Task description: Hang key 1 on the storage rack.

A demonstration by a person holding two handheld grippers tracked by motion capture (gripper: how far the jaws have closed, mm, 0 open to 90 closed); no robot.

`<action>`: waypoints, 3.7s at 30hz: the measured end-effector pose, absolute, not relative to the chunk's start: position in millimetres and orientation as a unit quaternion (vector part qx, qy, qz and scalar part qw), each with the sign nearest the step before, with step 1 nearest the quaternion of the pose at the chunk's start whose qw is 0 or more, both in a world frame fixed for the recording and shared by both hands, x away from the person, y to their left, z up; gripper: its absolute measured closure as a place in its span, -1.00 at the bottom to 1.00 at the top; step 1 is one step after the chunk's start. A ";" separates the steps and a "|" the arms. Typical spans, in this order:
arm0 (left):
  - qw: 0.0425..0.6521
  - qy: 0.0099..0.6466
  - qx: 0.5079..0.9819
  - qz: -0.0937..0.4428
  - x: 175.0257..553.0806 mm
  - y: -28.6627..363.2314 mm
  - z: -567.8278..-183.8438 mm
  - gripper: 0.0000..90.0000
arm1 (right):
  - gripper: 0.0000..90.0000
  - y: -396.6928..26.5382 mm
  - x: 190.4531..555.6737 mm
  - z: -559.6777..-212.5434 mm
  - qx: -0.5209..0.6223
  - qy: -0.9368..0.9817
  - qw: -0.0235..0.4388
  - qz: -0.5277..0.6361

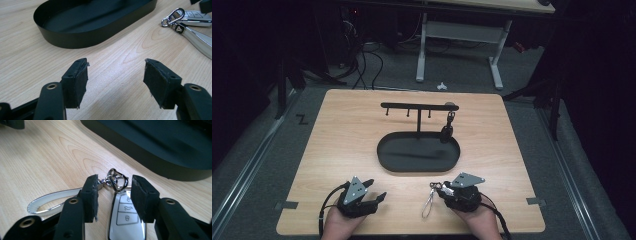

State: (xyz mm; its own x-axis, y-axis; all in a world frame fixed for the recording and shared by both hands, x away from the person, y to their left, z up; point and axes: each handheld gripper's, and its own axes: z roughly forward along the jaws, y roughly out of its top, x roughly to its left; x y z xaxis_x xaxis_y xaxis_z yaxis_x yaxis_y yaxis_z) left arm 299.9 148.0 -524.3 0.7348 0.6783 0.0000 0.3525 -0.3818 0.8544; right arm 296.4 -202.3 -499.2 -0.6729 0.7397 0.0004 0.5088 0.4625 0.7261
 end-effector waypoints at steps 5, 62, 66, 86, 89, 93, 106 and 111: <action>0.457 0.318 0.811 0.178 301.0 151.1 -524.6 -0.20 | 0.42 -197.5 302.5 -505.7 0.386 0.832 0.165 0.362; 0.450 0.297 0.824 0.173 302.8 149.2 -523.8 -0.20 | 0.57 -137.3 338.8 -498.7 0.344 0.880 0.140 0.296; 0.449 0.297 0.824 0.174 303.0 148.5 -524.3 -0.20 | 0.52 -147.7 337.2 -491.6 0.346 0.878 0.144 0.297; 0.449 0.291 0.826 0.178 305.3 148.5 -523.1 -0.20 | 0.35 -167.3 345.1 -501.0 0.330 0.908 0.105 0.237; 0.449 0.292 0.826 0.178 305.7 148.8 -523.2 -0.20 | 0.35 -165.7 345.6 -502.5 0.326 0.910 0.099 0.237; 0.449 0.292 0.826 0.177 305.7 148.9 -523.2 -0.20 | 0.43 -161.8 343.9 -505.1 0.316 0.915 0.097 0.233; 0.450 0.293 0.825 0.179 306.0 149.7 -522.9 -0.20 | 0.66 -160.7 344.9 -503.6 0.335 0.910 0.092 0.228; 0.450 0.293 0.824 0.179 306.5 150.7 -522.5 -0.20 | 0.66 -161.4 345.5 -503.2 0.342 0.907 0.094 0.229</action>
State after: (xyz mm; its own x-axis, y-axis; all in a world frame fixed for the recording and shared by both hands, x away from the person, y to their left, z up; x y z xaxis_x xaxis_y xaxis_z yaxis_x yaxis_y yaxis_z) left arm 306.5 150.7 -522.5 0.7641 0.6443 0.0312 0.3216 -0.4224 0.8474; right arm 345.5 -161.4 -503.2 -0.7483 0.6632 -0.0150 0.5768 0.6616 0.4791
